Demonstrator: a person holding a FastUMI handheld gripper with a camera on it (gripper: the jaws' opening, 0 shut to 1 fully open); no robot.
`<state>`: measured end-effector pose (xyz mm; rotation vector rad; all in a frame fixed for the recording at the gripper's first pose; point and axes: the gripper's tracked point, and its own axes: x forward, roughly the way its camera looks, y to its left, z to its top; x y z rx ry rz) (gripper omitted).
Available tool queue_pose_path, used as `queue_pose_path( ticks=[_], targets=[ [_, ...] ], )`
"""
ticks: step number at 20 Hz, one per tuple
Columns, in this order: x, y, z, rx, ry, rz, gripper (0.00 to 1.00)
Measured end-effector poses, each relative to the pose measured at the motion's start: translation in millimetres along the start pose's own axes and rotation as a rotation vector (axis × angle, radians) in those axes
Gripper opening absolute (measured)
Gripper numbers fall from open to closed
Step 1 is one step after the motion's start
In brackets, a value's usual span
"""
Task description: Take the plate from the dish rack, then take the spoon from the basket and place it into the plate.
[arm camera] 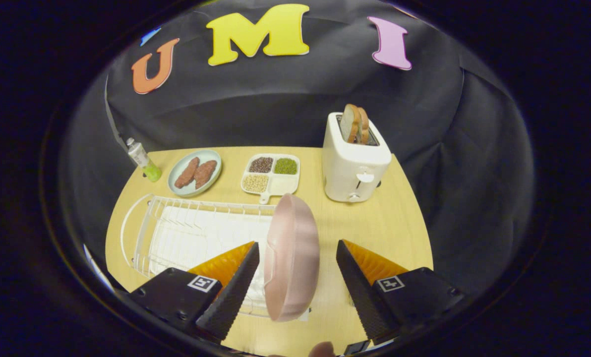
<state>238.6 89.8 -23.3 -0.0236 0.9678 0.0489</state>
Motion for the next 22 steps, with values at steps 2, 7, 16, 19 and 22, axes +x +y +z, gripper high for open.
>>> queue_pose_path(
  ticks=[2,7,16,19,22],
  targets=[
    [9,2,-2,0.019,0.034,-0.001,0.98],
    [30,4,-16,0.074,0.119,-0.004,0.82],
    [14,17,-23,0.103,0.147,-0.166,0.39],
    [-1,12,-18,0.071,0.124,-0.256,0.38],
    [-18,15,-10,0.037,0.09,-0.281,0.38]
  ],
)
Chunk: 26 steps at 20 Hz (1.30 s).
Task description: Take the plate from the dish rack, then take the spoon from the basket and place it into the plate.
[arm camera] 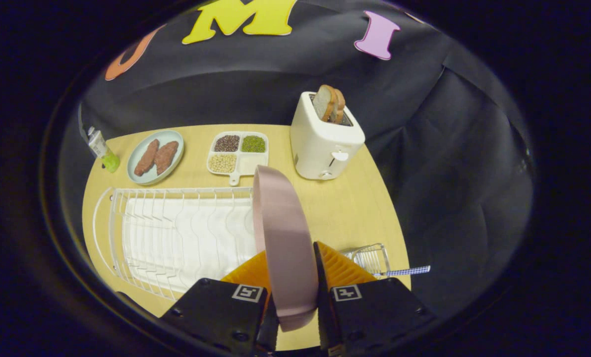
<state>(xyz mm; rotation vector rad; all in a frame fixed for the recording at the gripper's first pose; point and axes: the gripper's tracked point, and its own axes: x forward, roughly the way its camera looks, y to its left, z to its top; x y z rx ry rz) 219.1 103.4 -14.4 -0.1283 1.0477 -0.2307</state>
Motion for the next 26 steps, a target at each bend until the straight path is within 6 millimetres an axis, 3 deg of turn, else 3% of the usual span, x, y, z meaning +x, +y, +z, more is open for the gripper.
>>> queue_pose_path(
  ticks=[6,10,13,19,26],
  targets=[
    [-40,22,-20,0.009,-0.059,0.172,0.35],
    [-59,30,-57,0.048,-0.077,0.334,0.35],
    [-69,42,-103,0.096,-0.072,0.479,0.34],
    [-53,51,-199,0.217,0.02,0.68,0.35],
    [-25,56,-270,0.358,0.111,0.807,0.34]
  ],
)
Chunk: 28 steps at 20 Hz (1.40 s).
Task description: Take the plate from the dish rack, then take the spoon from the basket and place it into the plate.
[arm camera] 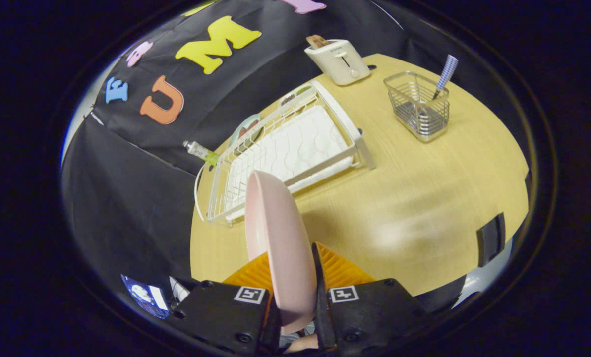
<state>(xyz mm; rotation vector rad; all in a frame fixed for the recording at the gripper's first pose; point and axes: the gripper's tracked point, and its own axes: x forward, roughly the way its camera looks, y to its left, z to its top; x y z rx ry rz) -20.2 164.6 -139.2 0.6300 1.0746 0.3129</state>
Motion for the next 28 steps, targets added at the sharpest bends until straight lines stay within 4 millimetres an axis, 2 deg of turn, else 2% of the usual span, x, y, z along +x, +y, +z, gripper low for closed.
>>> queue_pose_path(
  ticks=[3,5,13,16,22,28],
  targets=[
    [19,-13,-21,0.07,0.064,0.046,0.34],
    [33,-19,-26,0.11,0.087,0.068,0.33],
    [56,-36,-16,0.177,0.098,0.136,0.36],
    [57,-42,-10,0.176,0.076,0.122,0.37],
    [52,-53,3,0.157,0.033,0.088,0.54],
    [36,-60,20,0.09,-0.032,0.037,0.64]
  ],
)
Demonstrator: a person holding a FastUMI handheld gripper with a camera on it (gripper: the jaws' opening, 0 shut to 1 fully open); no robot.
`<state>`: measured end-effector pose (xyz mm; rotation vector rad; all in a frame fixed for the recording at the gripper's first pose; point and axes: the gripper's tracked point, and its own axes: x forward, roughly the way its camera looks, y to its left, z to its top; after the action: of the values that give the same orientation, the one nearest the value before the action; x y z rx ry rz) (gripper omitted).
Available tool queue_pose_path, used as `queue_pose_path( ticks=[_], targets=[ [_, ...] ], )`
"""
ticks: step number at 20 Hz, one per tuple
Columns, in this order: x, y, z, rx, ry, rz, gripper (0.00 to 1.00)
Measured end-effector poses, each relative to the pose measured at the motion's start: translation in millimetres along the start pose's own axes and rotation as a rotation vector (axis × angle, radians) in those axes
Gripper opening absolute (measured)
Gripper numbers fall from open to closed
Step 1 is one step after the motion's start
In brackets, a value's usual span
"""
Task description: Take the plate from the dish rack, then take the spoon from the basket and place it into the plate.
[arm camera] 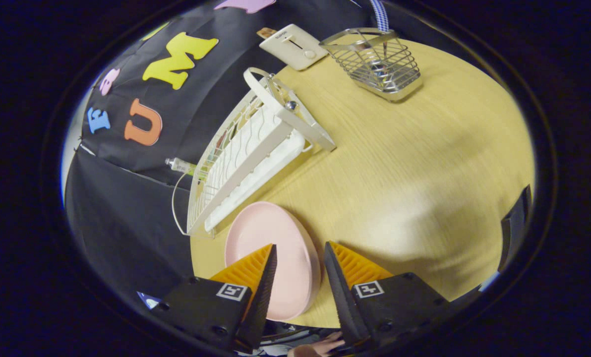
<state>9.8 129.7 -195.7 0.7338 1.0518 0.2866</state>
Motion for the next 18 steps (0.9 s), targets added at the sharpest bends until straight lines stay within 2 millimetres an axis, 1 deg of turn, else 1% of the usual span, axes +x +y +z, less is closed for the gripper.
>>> queue_pose_path(
  ticks=[4,6,8,11,12,13,14,15,18],
  targets=[
    [-23,-4,13,-0.105,-0.087,-0.047,0.73],
    [-38,-9,22,-0.195,-0.166,-0.096,0.74],
    [-61,-14,33,-0.303,-0.273,-0.161,0.74],
    [-100,-19,50,-0.459,-0.469,-0.278,0.76],
    [-114,-20,58,-0.496,-0.536,-0.313,0.83],
    [-128,-21,61,-0.524,-0.596,-0.341,0.9],
    [-144,-22,66,-0.548,-0.652,-0.363,0.91],
    [-154,-23,68,-0.57,-0.694,-0.38,0.91],
    [-193,-31,93,-0.596,-0.871,-0.422,0.94]
  ],
)
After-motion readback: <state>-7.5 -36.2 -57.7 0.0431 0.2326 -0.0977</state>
